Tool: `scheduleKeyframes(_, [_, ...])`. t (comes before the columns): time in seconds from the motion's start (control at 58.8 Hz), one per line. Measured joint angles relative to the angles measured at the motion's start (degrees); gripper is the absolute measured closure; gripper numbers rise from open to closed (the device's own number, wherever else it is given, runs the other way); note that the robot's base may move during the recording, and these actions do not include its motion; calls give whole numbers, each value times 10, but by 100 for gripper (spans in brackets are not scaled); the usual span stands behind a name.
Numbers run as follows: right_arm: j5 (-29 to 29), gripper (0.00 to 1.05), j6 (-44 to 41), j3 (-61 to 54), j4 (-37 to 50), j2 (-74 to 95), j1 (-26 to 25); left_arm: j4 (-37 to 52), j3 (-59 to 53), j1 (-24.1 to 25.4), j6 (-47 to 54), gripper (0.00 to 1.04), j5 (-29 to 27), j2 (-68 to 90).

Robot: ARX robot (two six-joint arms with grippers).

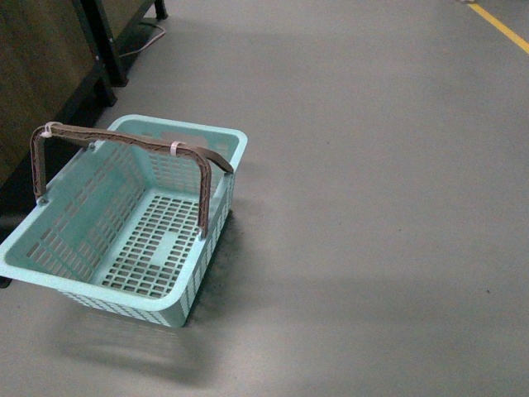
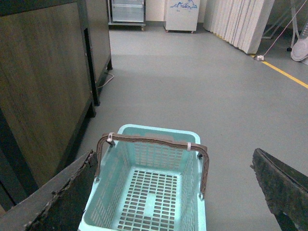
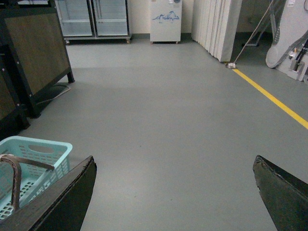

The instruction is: Pick mango and avocado into basket

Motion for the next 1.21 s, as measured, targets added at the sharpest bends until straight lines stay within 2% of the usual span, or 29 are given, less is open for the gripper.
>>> scheduleKeyframes(0.408, [0,8,0,0,0,0,0,0,0,0,0,7,0,0])
scheduleKeyframes(0.425, [0,8,0,0,0,0,0,-3,1,-3,-6,7,-9,3])
scheduleKeyframes(0.51, [0,8,0,0,0,0,0,-130,60,-40,-112,7,-165,109])
scheduleKeyframes(0.561, [0,8,0,0,0,0,0,-137,78,-33,-166,7,-190,167])
scheduleKeyframes(0.595, [0,8,0,0,0,0,0,-113,96,-13,-219,7,-180,228])
scheduleKeyframes(0.629, [1,8,0,0,0,0,0,-65,120,17,-258,7,-136,292])
scheduleKeyframes(0.731, [0,8,0,0,0,0,0,37,179,74,-300,7,-51,420])
scheduleKeyframes(0.901, [0,8,0,0,0,0,0,160,247,101,-382,7,53,621])
scheduleKeyframes(1.207, [0,8,0,0,0,0,0,322,338,63,-555,7,66,970])
